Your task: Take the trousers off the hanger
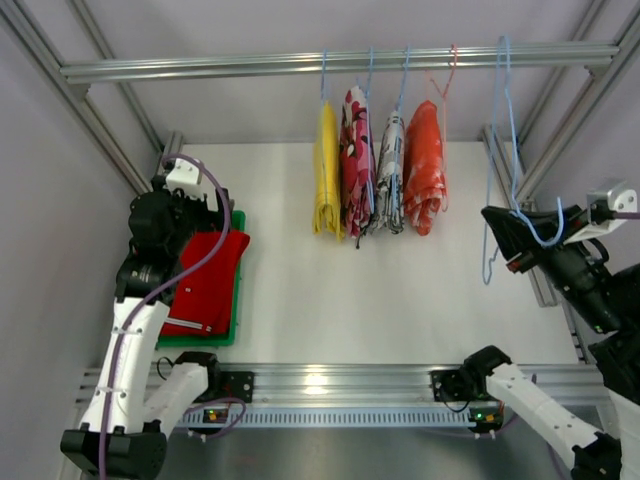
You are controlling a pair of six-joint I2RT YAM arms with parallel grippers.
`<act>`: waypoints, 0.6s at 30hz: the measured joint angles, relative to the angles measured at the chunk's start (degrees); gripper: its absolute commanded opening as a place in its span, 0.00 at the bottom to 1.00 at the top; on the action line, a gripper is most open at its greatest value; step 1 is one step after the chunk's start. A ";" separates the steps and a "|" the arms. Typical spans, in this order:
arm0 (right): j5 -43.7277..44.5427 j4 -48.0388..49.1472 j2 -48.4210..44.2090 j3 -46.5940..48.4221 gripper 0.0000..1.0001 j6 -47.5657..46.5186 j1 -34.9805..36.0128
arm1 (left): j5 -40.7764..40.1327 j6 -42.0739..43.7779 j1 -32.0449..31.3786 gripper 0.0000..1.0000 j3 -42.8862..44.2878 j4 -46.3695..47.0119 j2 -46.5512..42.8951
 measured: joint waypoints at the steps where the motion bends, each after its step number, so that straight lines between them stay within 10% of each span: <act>1: 0.94 -1.90 -1.09 0.00 0.00 -0.33 -1.16 | 0.28 0.02 0.00 0.99 0.48 0.00 0.28; 18: 4.57 -22.08 9.09 -2.89 0.00 5.95 -10.99 | 3.04 -0.57 0.00 0.99 6.12 1.05 5.20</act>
